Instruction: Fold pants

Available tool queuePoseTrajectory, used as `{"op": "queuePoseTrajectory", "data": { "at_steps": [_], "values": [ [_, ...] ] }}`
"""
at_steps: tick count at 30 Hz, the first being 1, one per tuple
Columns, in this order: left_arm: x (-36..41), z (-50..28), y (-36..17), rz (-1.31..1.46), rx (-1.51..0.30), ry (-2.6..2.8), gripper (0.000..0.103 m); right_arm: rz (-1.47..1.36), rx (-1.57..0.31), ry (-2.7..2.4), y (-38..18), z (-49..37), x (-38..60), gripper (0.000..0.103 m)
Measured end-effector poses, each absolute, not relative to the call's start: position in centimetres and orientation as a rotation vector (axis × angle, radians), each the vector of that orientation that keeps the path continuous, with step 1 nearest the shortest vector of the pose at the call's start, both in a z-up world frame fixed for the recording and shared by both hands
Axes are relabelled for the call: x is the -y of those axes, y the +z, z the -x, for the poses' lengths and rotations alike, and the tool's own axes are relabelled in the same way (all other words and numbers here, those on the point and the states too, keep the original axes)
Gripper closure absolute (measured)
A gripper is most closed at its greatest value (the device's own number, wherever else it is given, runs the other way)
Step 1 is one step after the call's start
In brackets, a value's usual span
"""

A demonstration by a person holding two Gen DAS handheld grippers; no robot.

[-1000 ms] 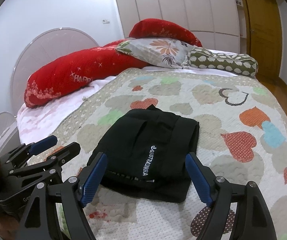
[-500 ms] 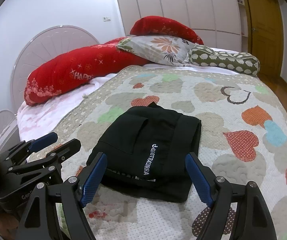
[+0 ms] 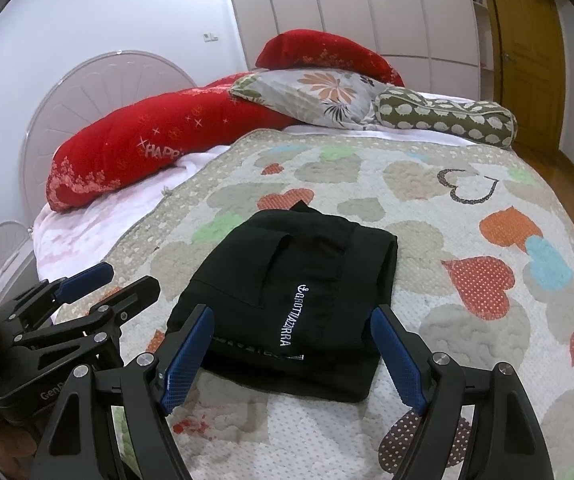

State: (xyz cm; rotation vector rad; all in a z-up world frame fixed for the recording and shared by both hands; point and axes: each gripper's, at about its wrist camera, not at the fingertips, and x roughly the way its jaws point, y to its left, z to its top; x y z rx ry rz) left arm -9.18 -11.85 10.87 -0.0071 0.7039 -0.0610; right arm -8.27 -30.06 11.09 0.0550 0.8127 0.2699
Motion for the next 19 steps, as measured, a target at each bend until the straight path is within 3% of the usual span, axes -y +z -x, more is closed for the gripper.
{"op": "queuePoseTrajectory", "data": {
  "at_steps": [19],
  "values": [
    [11.98, 9.03, 10.89, 0.013, -0.712, -0.082, 0.038, -0.061, -0.816, 0.267, 11.11, 8.44, 30.39, 0.024]
  ]
}}
